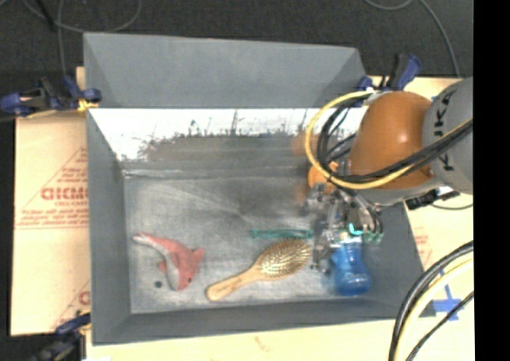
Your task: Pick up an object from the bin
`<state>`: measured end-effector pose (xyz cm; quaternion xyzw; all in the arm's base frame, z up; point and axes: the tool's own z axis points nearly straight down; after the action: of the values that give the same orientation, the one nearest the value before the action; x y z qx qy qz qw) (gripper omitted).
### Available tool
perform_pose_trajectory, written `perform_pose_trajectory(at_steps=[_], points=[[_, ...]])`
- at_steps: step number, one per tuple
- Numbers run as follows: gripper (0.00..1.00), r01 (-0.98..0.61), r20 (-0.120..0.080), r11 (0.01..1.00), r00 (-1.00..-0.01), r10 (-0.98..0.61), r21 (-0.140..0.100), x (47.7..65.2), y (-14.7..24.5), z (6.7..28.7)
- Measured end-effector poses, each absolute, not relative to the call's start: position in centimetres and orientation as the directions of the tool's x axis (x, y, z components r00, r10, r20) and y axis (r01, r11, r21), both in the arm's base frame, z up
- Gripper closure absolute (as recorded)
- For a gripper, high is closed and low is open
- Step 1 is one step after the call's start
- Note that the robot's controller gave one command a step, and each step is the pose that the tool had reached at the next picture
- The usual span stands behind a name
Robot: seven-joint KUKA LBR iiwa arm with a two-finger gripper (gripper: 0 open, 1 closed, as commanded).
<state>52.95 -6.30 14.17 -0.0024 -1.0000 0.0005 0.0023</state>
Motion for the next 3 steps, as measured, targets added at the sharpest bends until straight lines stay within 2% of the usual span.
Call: perform_pose_trajectory(at_steps=[1, 2, 3], points=[[0.00, 0.003, -0.003, 1.000, -1.000, 0.003, -0.002, 53.1, -6.3, 14.6], [1.00, -0.121, -0.001, 0.993, -0.993, -0.121, -0.001, 53.5, -1.7, 7.4], [1.00, -0.122, -0.001, 0.993, -0.993, -0.122, -0.002, 53.5, -1.7, 7.4]])
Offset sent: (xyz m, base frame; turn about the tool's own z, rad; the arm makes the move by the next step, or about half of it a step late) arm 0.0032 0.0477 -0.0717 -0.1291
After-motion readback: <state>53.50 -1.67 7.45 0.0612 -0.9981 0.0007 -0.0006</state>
